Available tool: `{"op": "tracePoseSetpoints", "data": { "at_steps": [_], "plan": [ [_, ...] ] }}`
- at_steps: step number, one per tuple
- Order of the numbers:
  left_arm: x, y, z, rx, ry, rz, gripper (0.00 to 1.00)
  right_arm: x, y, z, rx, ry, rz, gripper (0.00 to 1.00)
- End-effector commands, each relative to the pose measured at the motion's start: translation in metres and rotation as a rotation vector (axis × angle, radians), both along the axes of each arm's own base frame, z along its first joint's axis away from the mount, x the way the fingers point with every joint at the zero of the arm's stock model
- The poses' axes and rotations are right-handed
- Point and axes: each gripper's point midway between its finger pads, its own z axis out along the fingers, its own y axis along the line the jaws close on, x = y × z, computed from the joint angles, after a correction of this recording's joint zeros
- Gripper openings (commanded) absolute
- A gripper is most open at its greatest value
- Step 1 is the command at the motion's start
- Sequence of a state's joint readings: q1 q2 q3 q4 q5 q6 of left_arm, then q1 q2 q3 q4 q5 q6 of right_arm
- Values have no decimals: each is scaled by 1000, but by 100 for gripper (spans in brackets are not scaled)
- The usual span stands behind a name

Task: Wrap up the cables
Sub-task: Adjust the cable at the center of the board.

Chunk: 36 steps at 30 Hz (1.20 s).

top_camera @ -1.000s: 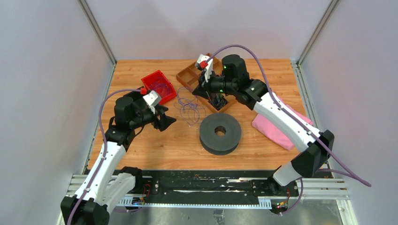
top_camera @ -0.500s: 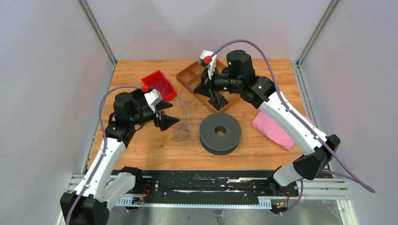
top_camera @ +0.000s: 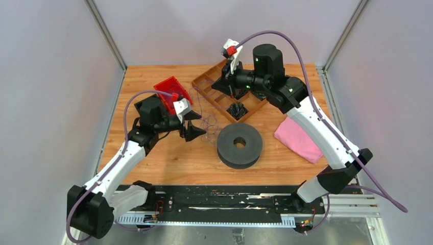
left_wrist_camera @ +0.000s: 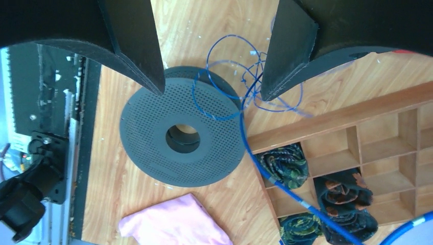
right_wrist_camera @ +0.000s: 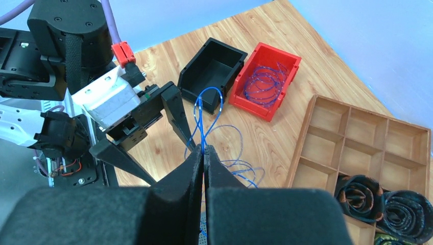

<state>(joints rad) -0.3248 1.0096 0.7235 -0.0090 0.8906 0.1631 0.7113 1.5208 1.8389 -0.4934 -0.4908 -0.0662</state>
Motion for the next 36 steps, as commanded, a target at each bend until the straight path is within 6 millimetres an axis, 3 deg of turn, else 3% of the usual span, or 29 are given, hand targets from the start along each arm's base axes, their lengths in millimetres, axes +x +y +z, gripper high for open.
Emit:
{"op": "tracePoseSetpoints", "data": {
  "at_steps": [1,6,11,14,15,18,21,24,28,34,36],
  "plan": [
    [17,-8,2,8,-61,16,67,3,-12,15,17,-12,-62,1],
    [33,-10,-4,9,-18,64,34,3,-18,7,1,-7,-89,1],
    [31,-7,-1,15,-57,64,4,7,-28,-1,-25,-22,-132,1],
    [30,6,2,80,-125,116,0,15,-42,0,-36,-44,-190,1],
    [29,16,-1,140,-135,148,0,19,-48,1,-43,-58,-221,0],
    [35,61,14,343,-252,309,0,30,-64,-2,-90,-110,-302,1],
    [37,126,34,637,-364,507,0,31,-62,-22,-148,-97,-278,1],
    [23,179,40,935,-374,575,0,26,-53,-46,-212,-68,-205,1],
    [-10,207,14,1173,-256,451,0,22,-45,-85,-307,-70,-159,1],
    [-39,211,-72,1288,-83,240,5,27,-55,-151,-476,-71,-250,1],
    [-45,207,-91,1280,-27,186,8,22,-55,-169,-499,-47,-256,1]
  ]
}}
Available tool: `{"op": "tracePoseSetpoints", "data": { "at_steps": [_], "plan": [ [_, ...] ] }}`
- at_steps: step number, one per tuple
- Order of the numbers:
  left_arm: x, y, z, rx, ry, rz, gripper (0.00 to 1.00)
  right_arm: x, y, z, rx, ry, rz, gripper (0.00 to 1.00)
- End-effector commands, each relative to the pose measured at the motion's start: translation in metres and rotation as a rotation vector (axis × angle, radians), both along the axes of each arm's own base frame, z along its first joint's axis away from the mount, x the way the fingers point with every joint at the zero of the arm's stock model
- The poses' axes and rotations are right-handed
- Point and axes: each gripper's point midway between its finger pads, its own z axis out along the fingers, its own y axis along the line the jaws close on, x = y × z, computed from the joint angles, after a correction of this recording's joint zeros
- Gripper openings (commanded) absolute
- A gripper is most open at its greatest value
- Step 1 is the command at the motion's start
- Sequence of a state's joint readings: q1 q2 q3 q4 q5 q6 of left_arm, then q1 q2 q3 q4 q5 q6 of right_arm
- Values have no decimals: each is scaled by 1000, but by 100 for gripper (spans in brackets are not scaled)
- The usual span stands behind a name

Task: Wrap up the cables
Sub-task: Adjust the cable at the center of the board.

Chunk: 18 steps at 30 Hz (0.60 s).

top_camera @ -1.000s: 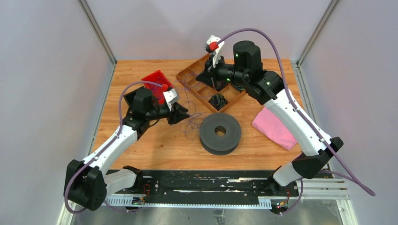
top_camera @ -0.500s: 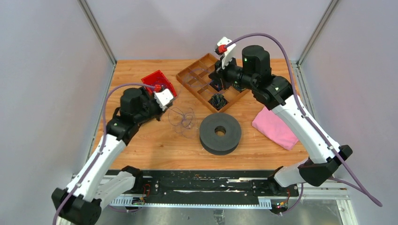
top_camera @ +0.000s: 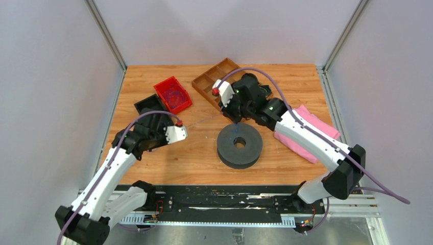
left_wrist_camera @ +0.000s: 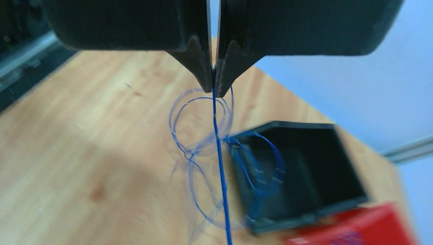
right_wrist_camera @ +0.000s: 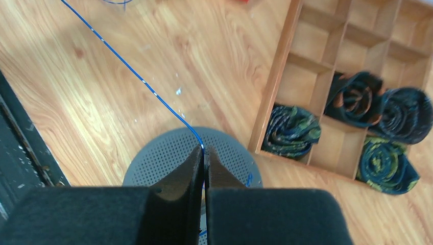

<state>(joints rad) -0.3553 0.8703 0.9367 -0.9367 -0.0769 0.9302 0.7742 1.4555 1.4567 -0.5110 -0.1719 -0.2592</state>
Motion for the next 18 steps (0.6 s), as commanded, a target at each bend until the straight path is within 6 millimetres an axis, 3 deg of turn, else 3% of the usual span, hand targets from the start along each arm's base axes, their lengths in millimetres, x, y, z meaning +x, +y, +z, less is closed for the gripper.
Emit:
{"op": "tracePoseSetpoints", "data": {
  "at_steps": [1,3,6,12,18],
  "plan": [
    [-36,17,-54,123,246,-28,9,11,-15,-27,-96,-49,-105,1],
    [-39,3,-58,61,278,-59,12,6,-11,-39,-92,-27,-107,1],
    [-38,-19,-48,-53,277,-107,20,3,-2,-49,-70,-4,-97,1],
    [-36,-57,-11,-240,222,-225,52,-6,23,-55,-43,86,-3,1],
    [-22,-112,36,-535,153,-319,78,-22,37,-47,10,124,108,1]
  ]
}}
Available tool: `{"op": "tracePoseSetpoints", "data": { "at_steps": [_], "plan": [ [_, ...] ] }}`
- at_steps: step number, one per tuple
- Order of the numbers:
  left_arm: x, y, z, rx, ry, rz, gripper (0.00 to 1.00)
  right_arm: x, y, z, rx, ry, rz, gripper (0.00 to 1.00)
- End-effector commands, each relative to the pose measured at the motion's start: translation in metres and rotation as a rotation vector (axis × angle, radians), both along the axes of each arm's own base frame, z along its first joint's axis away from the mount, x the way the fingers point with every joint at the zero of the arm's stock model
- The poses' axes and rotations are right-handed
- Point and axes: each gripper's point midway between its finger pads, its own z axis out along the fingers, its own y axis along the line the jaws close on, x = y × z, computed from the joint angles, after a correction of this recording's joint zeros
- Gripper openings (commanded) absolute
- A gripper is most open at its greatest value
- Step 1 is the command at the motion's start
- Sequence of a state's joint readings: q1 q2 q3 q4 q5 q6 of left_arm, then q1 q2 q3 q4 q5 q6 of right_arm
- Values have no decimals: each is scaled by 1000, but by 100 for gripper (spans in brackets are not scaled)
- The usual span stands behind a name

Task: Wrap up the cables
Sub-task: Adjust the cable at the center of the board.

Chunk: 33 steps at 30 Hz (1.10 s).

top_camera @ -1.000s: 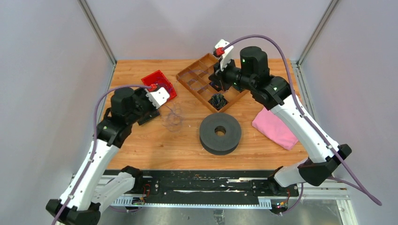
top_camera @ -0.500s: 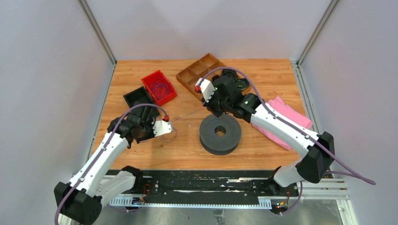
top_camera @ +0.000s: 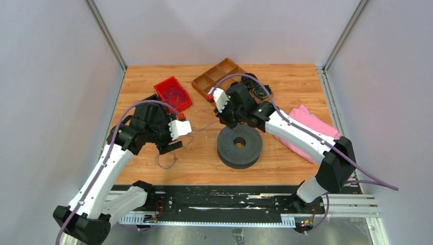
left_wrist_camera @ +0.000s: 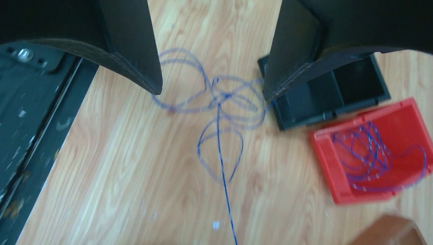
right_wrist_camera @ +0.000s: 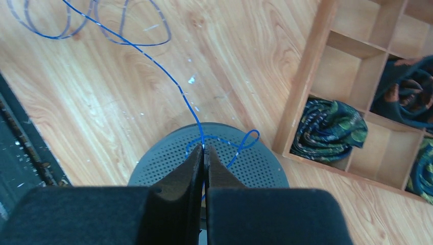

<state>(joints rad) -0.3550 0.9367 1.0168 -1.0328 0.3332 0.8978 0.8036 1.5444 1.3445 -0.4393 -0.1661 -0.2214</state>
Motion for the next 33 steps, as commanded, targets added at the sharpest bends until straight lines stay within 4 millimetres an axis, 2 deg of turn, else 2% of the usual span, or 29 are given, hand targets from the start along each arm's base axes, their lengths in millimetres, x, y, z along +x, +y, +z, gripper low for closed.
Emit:
{"op": "tracePoseSetpoints", "data": {
  "at_steps": [1,4,9,16,18,23,28,31,33],
  "plan": [
    [12,-51,44,-292,-43,-60,80,-19,26,26,103,19,112,1],
    [29,-66,54,-394,-74,-38,82,-27,34,28,131,65,160,1],
    [46,-89,52,-553,-133,-57,81,-46,46,33,192,138,246,1],
    [49,-107,36,-660,-92,-92,70,-62,54,45,262,189,339,1],
    [50,-112,34,-682,-62,-102,63,-65,57,46,275,202,361,1],
    [52,-122,26,-701,13,-119,36,-64,62,45,283,224,366,1],
    [48,-123,15,-672,40,-142,3,-58,61,43,276,223,337,1],
    [40,-118,15,-638,34,-166,1,-49,54,39,252,212,282,1],
    [37,-114,18,-614,3,-178,0,-45,48,37,250,220,258,5]
  ]
}}
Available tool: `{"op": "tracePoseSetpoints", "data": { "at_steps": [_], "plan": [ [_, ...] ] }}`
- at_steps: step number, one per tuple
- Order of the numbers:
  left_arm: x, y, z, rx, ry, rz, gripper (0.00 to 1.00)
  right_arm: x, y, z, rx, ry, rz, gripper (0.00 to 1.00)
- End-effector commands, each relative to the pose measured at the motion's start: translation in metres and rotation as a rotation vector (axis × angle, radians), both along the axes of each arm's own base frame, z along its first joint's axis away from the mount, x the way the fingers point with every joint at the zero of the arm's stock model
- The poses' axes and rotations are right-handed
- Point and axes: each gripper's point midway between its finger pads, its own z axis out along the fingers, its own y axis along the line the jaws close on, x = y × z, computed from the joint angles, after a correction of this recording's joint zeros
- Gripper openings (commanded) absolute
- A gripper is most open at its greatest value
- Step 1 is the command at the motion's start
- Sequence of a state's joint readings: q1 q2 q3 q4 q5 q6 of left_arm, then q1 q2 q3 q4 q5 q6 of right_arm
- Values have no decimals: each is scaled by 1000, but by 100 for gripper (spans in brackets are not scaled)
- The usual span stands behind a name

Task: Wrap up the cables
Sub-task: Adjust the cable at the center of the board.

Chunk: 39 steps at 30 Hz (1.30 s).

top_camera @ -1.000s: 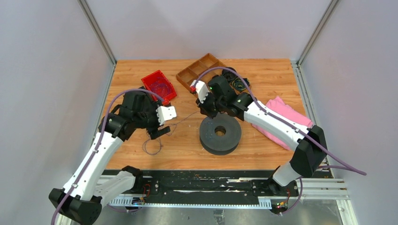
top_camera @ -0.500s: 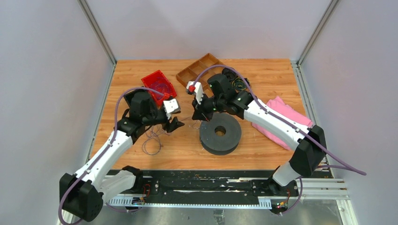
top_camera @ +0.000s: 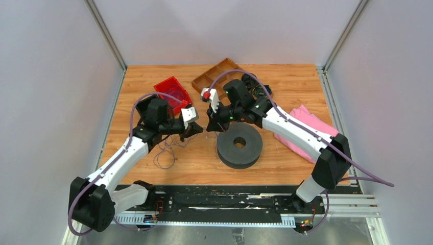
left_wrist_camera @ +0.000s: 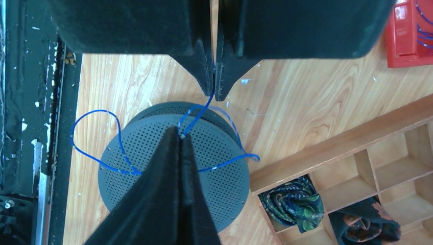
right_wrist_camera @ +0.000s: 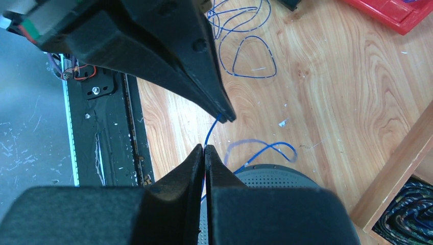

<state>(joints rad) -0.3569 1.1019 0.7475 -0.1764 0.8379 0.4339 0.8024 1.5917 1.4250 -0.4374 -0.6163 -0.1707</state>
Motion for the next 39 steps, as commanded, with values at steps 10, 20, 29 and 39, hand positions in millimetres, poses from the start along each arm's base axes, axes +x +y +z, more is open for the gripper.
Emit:
{"op": "tracePoseSetpoints", "data": {
  "at_steps": [10,20,29,39],
  "plan": [
    [-18,27,34,179,-280,-73,0,11,-27,23,35,25,-88,42],
    [-22,32,43,206,-302,-77,0,16,-23,42,83,74,-144,55],
    [-29,25,53,132,-260,-74,0,20,-34,17,88,98,-70,55],
    [-39,10,68,9,-187,-102,0,3,-56,0,188,53,66,55]
  ]
}}
